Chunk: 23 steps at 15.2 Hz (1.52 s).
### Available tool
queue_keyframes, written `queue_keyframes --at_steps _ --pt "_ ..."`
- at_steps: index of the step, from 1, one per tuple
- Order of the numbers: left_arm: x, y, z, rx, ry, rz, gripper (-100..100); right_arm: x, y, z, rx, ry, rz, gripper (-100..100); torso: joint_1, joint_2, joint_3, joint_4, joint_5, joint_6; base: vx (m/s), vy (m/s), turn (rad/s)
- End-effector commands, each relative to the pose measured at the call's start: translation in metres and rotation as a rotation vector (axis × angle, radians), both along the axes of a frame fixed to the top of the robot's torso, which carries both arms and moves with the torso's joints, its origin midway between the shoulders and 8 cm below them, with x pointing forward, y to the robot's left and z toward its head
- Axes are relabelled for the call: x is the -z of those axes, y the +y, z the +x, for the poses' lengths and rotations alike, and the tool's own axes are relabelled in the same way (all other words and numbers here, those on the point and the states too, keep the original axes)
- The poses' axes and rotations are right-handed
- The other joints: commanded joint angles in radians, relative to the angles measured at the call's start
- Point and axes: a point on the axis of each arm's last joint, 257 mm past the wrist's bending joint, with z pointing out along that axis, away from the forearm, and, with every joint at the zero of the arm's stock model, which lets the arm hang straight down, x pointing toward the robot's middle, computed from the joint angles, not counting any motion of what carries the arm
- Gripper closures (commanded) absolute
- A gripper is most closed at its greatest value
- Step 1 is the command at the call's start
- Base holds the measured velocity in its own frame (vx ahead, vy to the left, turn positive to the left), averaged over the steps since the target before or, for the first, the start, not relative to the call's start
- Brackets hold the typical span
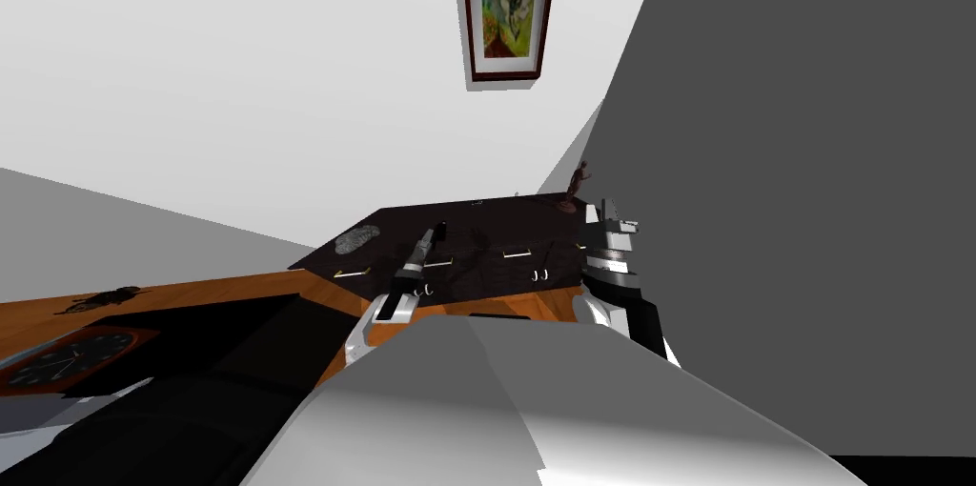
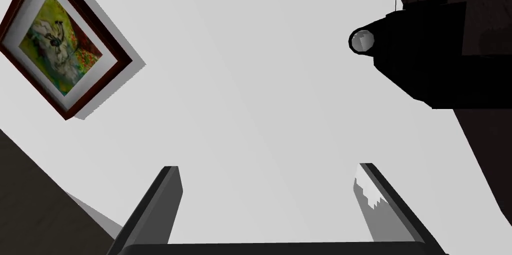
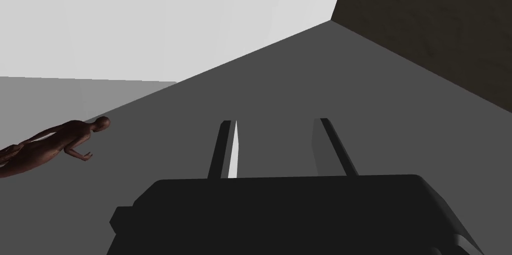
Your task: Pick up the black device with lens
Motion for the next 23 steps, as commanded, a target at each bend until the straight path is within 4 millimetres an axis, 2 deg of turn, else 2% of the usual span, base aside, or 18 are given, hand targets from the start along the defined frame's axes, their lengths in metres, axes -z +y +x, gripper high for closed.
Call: queue_keyframes --at_steps 1,3,4,9,14,22,23 --pt "0.018 0.016 0.001 -0.040 0.042 -0.015 -100 0.000 0.000 0.000 0.000 0.000 0.000 0 0.000 0.000 0.000 0.000 0.000 0.000 0.048 -0.085 0.080" --pt "0.034 0.027 0.003 -0.074 0.072 -0.038 -100 0.000 0.000 0.000 0.000 0.000 0.000 0 -0.001 0.000 0.000 0.000 0.000 0.000 0.052 -0.087 0.082" --pt "0.034 0.027 0.003 -0.074 0.072 -0.038 -100 0.000 0.000 0.000 0.000 0.000 0.000 0 -0.001 -0.001 -0.001 0.000 0.000 0.000 0.048 -0.068 0.053" --pt "0.065 0.041 0.007 -0.149 0.114 -0.128 -100 0.000 0.000 0.000 0.000 0.000 0.000 0 0.001 -0.002 -0.001 0.000 0.000 0.000 0.053 -0.049 0.056" --pt "0.079 0.035 0.012 -0.193 0.112 -0.230 -100 0.000 0.000 0.000 0.000 0.000 0.000 0 0.003 -0.003 -0.002 -0.001 0.000 0.000 0.081 -0.034 0.027" --pt "0.093 0.016 0.015 -0.236 0.101 -0.374 -100 0.000 0.000 0.000 0.000 0.000 0.000 0 0.006 -0.004 -0.003 -0.001 0.002 0.002 0.045 0.004 0.009" --pt "0.090 0.019 0.015 -0.229 0.101 -0.351 -100 0.000 0.000 0.000 0.000 0.000 0.000 0 0.007 -0.004 -0.003 -0.001 0.002 0.002 0.013 0.011 0.003"
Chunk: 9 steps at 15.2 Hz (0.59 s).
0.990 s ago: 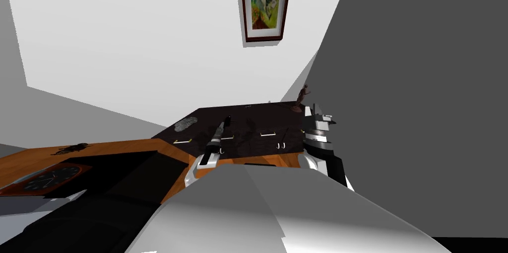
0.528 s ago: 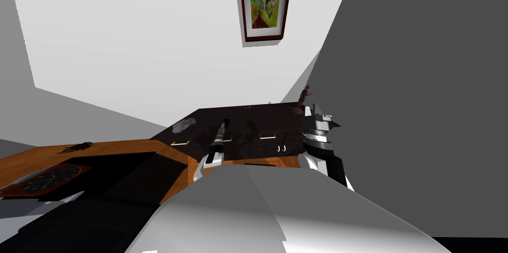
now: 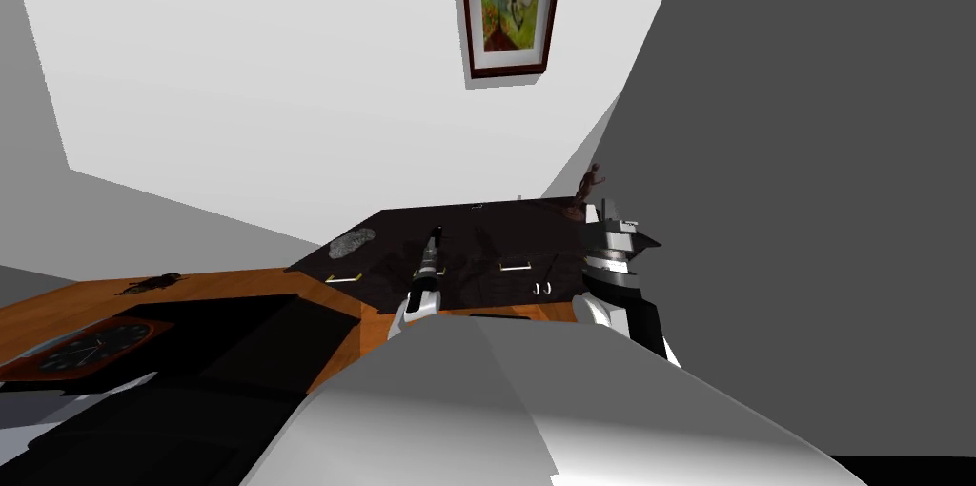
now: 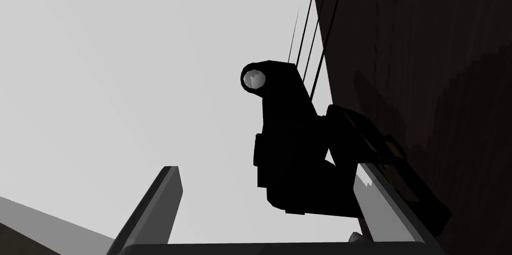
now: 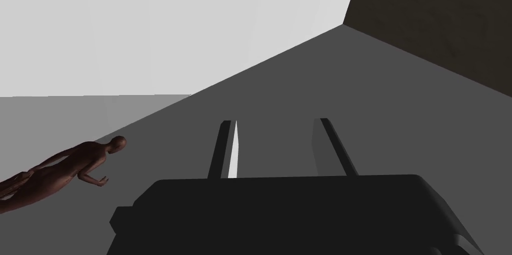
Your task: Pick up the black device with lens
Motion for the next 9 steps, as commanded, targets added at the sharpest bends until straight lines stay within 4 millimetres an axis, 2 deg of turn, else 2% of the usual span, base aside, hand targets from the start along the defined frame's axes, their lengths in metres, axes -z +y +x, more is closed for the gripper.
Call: queue_keyframes --at_steps 1,3,4,9 --pt "-0.0103 0.0024 0.0015 -0.005 -0.009 0.002 -100 0.0000 0.0000 0.0000 0.000 0.000 0.000 0 0.000 0.000 0.000 0.000 0.000 0.000 0.038 0.017 -0.022" --pt "-0.0084 0.0023 0.0012 -0.004 -0.009 0.002 -100 0.0000 0.0000 0.0000 0.000 0.000 0.000 0 0.001 -0.002 -0.001 0.000 0.000 0.000 0.054 0.029 -0.026" --pt "-0.0092 0.0025 0.0013 -0.005 -0.009 0.002 100 0.0000 0.0000 0.0000 0.000 0.000 0.000 0 0.001 -0.002 -0.001 0.000 0.000 0.000 0.013 0.008 -0.003" --pt "-0.0080 0.0028 0.0010 -0.005 -0.006 0.002 100 0.0000 0.0000 0.0000 0.000 0.000 0.000 0 -0.001 0.002 0.002 0.001 -0.001 0.000 0.001 0.001 0.001"
